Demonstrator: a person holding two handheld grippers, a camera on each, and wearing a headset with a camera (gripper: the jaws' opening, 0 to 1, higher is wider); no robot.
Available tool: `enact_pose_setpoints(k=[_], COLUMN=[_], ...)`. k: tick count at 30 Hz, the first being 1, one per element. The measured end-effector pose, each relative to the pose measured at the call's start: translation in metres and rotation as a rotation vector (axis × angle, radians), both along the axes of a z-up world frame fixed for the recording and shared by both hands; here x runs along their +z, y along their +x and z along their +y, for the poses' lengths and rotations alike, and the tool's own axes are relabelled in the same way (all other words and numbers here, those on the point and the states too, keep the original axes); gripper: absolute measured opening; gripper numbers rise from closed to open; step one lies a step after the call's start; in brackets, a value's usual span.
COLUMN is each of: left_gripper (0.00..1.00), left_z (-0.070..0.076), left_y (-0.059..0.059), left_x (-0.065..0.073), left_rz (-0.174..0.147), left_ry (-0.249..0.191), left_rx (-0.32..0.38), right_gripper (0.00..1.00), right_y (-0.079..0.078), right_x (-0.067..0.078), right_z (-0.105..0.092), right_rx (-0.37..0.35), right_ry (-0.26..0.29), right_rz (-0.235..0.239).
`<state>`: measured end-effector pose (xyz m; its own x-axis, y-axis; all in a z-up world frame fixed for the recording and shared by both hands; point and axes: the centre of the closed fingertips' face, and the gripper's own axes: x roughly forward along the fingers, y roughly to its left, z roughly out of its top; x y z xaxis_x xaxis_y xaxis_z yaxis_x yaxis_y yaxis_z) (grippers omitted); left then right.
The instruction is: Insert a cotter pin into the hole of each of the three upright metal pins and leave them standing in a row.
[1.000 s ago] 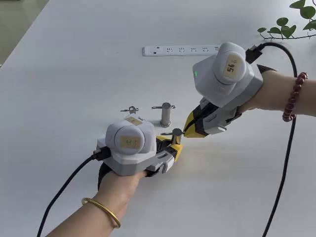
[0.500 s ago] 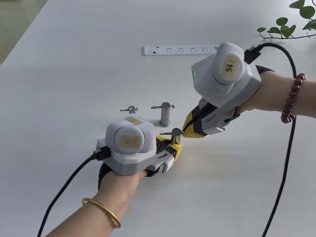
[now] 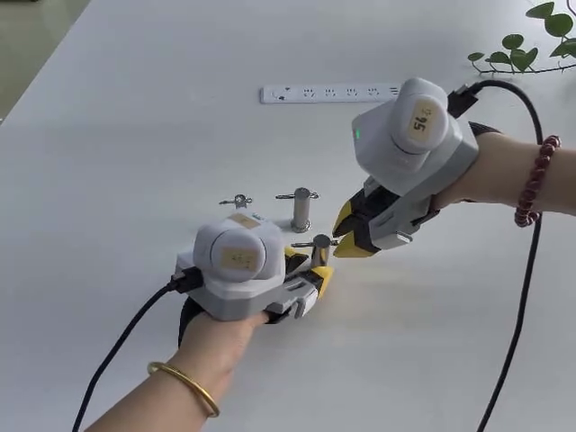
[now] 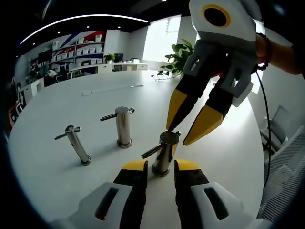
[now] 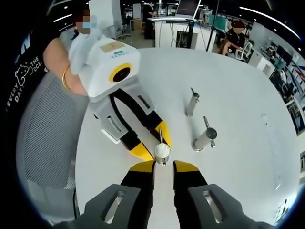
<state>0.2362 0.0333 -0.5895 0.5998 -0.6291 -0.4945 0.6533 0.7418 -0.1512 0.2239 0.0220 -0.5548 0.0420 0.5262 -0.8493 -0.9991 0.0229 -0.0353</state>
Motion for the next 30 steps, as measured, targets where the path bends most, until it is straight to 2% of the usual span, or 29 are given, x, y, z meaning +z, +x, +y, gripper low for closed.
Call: enact_pose_setpoints(k=[9,11,18,21,26,30], left_gripper=[0.36,0.37,0.46,0.49,0.56,0.61], left_z=[0.011,0.015,0.026,0.030,0.037,0.046], left_y=[-0.011,-0.012,-0.010,-0.011,-0.017,-0.020], left_x=[0.012,0.015,0.029,0.032,0.035,0.037], left_rz=[-0.030,-0.015,-0.029,-0.025,-0.025,-0.027], left_ry=[0.035,0.020,-0.001,-0.008,0.004,0.015], left_rx=[-0.043,-0.025,0.019,0.028,0.034,0.045], right_gripper=[0.16,0.17,0.19,0.19,0.18,0.17], right_y=[-0.002,-0.002,-0.003,-0.002,0.000,-0.001], right_x=[0.005,0.005,0.001,-0.002,-0.005,-0.008], right_z=[0.007,0.009,0.017,0.019,0.023,0.023], right_rx=[-0.024,-0.029,-0.043,-0.047,-0.067,-0.060], right_ry=[0.038,0.041,0.051,0.051,0.062,0.053], right_rz=[0.031,0.035,0.050,0.047,0.063,0.057])
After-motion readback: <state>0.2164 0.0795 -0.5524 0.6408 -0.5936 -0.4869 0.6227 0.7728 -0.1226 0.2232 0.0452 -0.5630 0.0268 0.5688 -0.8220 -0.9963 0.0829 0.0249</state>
